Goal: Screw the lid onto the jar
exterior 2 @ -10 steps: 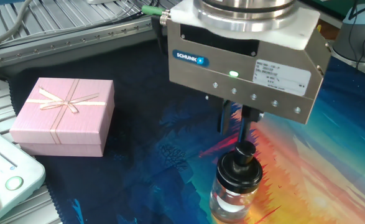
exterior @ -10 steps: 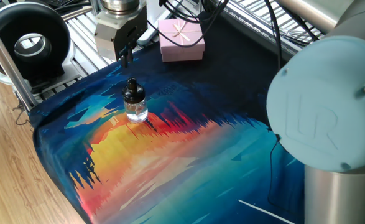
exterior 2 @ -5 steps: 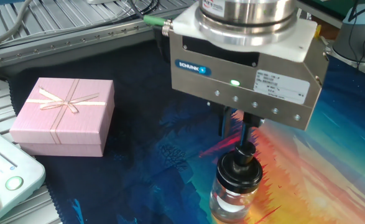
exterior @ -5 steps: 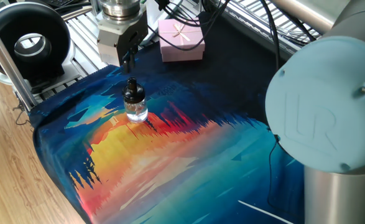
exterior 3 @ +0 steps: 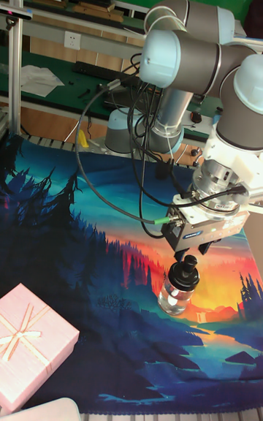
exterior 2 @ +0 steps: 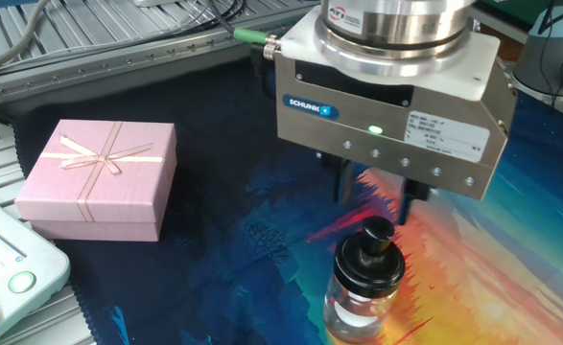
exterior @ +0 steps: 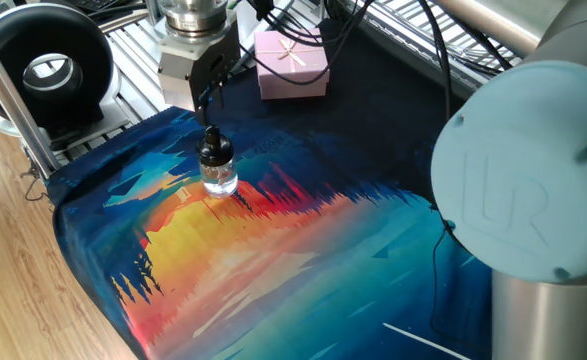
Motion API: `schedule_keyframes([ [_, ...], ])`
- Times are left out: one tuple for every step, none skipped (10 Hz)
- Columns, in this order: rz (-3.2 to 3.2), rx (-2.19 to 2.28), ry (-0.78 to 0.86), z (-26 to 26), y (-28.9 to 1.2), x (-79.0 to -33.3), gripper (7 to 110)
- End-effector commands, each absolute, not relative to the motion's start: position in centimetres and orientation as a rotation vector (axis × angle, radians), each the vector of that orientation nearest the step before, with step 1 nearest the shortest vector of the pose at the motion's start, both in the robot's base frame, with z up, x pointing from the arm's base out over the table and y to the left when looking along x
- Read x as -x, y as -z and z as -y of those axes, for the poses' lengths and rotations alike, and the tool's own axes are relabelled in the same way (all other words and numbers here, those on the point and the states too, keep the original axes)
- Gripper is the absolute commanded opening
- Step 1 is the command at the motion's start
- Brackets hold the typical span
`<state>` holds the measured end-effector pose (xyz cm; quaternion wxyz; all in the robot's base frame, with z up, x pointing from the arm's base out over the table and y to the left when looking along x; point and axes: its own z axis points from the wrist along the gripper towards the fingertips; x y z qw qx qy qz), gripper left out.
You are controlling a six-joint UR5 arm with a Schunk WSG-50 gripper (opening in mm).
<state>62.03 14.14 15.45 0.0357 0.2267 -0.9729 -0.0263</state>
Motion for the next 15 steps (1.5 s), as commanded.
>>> schedule_keyframes([
  [2.995, -0.685, 0.079, -14.7, -15.3, -61.0, 66],
  [2.997, -0.685, 0.067, -14.5, -15.2, -61.1, 66],
  [3.006, -0.677, 0.062, -14.5, -14.8, -61.3, 44],
  [3.015, -0.667, 0.06, -14.3, -14.4, -61.7, 44],
  [3.014, -0.664, 0.06, -14.2, -14.3, -62.0, 44],
  [3.012, -0.674, 0.067, -14.3, -14.1, -62.0, 44],
  [3.019, -0.68, 0.079, -14.6, -14.1, -62.0, 44],
  [3.031, -0.684, 0.111, -15.2, -14.4, -62.3, 44],
  [3.033, -0.689, 0.125, -15.3, -15.0, -62.6, 44],
  [3.022, -0.666, 0.127, -15.3, -15.7, -62.1, 44],
  [2.999, -0.63, 0.127, -15.0, -16.7, -61.3, 44],
  [2.984, -0.651, 0.086, -14.1, -17.0, -61.2, 44],
  [2.985, -0.692, 0.085, -14.1, -17.0, -61.4, 44],
  [2.977, -0.716, 0.07, -13.9, -17.0, -61.4, 44],
  [2.972, -0.713, 0.076, -13.9, -17.0, -61.2, 44],
])
